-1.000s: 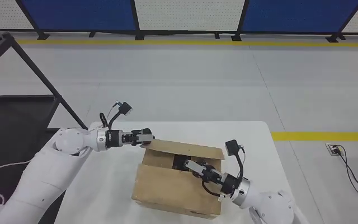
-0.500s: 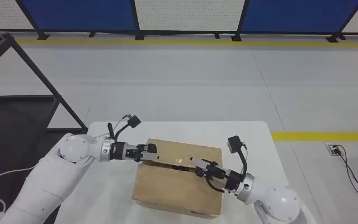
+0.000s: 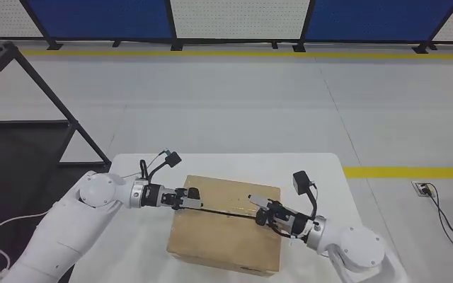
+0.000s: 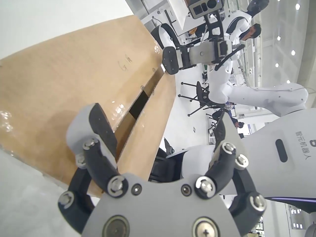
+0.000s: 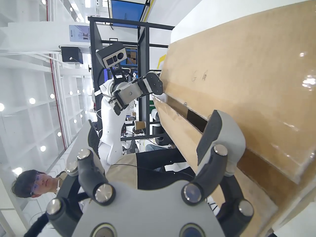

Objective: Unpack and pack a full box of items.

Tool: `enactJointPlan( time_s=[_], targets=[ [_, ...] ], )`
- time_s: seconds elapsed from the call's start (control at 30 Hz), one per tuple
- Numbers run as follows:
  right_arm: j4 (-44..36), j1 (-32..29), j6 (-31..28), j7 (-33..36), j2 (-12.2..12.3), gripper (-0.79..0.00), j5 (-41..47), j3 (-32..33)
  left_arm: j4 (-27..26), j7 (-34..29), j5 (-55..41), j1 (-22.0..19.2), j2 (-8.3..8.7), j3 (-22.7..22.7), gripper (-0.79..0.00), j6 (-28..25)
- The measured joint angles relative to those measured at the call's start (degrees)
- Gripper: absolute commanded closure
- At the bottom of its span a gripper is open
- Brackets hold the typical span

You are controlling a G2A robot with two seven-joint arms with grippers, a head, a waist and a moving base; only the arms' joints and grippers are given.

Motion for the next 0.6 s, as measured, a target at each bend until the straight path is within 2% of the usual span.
enactJointPlan(
  time_s=[0.2, 0.6],
  targets=[
    [2.5, 0.8, 1.9, 0.8, 0.2, -0.785, -1.1, -0.3, 0.5, -0.1, -0.1, -0.4, -0.14, 0.5, -0.785, 0.1],
    [3.7, 0.1, -0.3, 3.8, 0.9, -0.785, -3.4, 0.2, 1.6, 0.2, -0.2, -1.3, -0.44, 1.0, -0.785, -0.2]
  ],
)
